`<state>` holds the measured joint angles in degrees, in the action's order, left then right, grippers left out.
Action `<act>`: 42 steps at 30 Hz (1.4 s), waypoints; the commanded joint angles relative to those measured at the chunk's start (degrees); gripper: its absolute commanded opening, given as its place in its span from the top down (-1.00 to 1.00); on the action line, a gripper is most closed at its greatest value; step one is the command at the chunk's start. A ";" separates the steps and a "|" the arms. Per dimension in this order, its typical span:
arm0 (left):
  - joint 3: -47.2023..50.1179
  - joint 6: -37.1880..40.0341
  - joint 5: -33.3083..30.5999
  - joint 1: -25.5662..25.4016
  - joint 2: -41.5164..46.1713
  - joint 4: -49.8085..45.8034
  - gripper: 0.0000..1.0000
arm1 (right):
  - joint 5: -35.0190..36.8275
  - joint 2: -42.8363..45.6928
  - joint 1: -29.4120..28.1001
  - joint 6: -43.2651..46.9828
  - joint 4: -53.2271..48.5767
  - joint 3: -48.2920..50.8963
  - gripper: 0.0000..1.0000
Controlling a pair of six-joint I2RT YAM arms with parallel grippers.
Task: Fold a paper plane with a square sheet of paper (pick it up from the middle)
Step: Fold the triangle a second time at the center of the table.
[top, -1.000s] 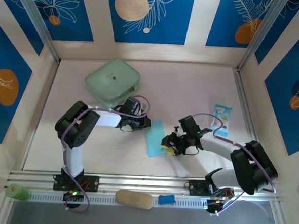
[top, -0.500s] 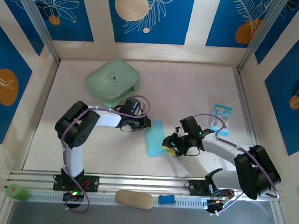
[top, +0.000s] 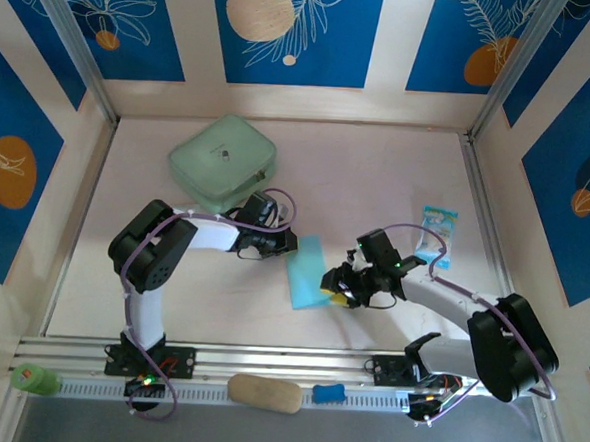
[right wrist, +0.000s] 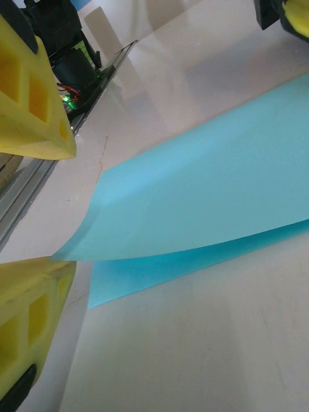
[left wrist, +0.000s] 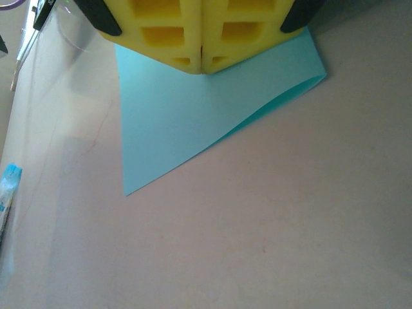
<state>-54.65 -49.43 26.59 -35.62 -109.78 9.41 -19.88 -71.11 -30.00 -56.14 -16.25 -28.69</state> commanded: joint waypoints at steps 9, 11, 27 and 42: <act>1.66 -0.31 0.06 0.42 -0.26 -4.80 0.90 | -2.37 -5.00 0.29 -1.91 8.03 -0.20 0.12; 1.73 -0.39 0.23 0.44 -0.25 -4.62 0.90 | -2.47 -5.74 0.38 -1.63 8.39 -0.40 0.13; 1.55 -0.67 2.48 0.40 -0.87 -2.78 0.87 | -7.94 -12.14 4.34 4.47 17.50 0.21 0.12; 0.70 -0.78 4.95 0.29 0.87 -1.14 0.73 | -11.94 -18.90 6.63 8.26 22.48 -0.67 0.32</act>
<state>-54.46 -49.69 30.04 -35.62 -109.78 9.58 -31.11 -88.44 -23.53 -50.11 4.93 -28.77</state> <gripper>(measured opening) 0.130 0.347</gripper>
